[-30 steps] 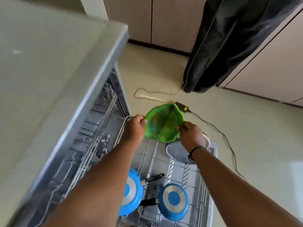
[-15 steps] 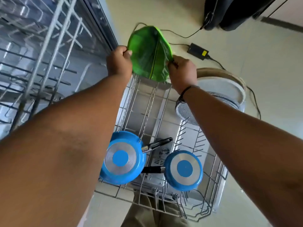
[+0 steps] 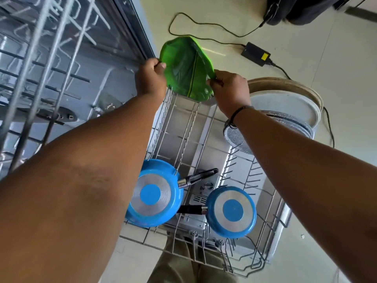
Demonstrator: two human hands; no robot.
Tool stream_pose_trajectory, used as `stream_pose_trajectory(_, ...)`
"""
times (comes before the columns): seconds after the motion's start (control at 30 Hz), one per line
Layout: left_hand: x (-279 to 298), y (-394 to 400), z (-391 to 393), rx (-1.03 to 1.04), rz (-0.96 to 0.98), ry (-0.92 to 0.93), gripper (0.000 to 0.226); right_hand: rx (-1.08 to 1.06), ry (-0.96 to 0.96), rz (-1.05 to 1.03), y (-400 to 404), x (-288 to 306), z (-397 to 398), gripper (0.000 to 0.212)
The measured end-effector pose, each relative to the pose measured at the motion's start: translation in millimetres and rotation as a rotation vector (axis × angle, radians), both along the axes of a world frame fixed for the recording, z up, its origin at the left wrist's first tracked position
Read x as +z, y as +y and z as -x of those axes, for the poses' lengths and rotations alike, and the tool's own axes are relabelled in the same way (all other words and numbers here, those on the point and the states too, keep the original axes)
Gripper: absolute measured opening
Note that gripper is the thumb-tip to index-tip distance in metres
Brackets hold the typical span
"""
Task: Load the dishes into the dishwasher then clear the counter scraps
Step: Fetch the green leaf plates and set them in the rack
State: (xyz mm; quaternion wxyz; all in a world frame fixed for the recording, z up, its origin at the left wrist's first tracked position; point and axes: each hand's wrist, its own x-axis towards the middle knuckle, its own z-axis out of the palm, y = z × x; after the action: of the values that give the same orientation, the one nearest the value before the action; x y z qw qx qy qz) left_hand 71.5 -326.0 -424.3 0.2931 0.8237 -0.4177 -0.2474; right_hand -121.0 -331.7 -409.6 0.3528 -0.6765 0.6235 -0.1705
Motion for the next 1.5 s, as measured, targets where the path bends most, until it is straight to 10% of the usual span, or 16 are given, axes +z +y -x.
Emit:
stream_pose_trajectory(1.17,-9.5,-4.6,-12.7,-0.009,0.180,0.094,0.027,-0.049,-0.100,0.142,-11.6,1.5,-0.2,0.019)
stream_pose_trajectory(1.5,-32.2,-1.0,-6.1,-0.116,-0.078,0.022,0.031,-0.017,0.162,-0.127,3.7,-26.6,0.6,0.015)
